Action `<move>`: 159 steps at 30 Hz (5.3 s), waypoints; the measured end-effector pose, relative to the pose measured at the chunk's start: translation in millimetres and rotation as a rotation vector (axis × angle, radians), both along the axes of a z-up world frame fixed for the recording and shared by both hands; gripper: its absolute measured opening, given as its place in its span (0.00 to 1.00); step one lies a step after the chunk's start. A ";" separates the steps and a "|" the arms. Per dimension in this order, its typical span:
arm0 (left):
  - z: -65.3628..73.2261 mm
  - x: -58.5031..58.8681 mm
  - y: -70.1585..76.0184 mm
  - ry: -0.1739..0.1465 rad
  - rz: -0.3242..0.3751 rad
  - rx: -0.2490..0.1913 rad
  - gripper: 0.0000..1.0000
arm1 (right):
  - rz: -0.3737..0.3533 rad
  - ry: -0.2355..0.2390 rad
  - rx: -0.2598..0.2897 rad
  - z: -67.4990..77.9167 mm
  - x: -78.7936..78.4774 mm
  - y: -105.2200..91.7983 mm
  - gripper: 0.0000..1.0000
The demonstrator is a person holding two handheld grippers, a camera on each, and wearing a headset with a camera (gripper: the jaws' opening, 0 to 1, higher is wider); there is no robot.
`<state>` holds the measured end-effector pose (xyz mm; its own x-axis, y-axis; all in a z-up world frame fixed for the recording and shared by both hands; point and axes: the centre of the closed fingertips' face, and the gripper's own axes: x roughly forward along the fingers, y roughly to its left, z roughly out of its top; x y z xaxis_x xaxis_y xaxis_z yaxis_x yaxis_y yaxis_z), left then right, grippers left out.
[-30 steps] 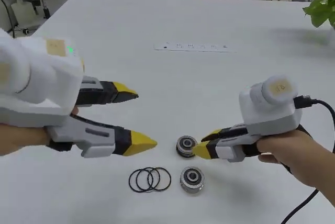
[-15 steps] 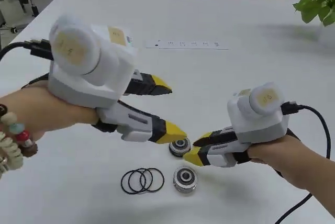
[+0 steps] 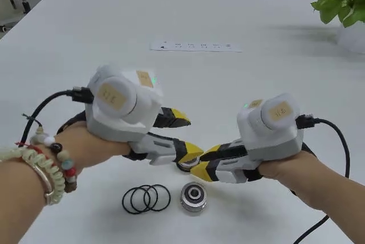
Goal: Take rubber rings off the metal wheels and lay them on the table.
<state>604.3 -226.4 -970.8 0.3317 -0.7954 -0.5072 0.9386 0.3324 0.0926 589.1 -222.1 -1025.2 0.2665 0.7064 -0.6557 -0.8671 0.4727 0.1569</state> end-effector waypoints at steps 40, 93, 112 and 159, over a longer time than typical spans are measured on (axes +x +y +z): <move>-31.8 -3.7 4.1 0.075 0.081 0.024 0.14 | -0.237 0.186 0.080 -1.4 5.8 -9.2 0.00; -33.4 -3.5 5.3 0.036 0.108 -0.027 0.14 | -0.477 0.447 0.347 22.9 6.0 -0.1 0.00; -33.5 -3.6 5.3 0.033 0.116 -0.031 0.14 | -0.374 0.366 0.314 32.4 3.6 9.9 0.00; 34.8 -29.1 35.2 0.001 0.065 0.082 0.27 | -0.302 0.255 0.420 89.0 10.7 22.1 0.00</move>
<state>575.2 -191.1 -936.1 0.3806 -0.7281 -0.5701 0.9154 0.3839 0.1209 599.8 -200.0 -936.2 0.3669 0.8373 -0.4052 -0.6135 0.5453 0.5712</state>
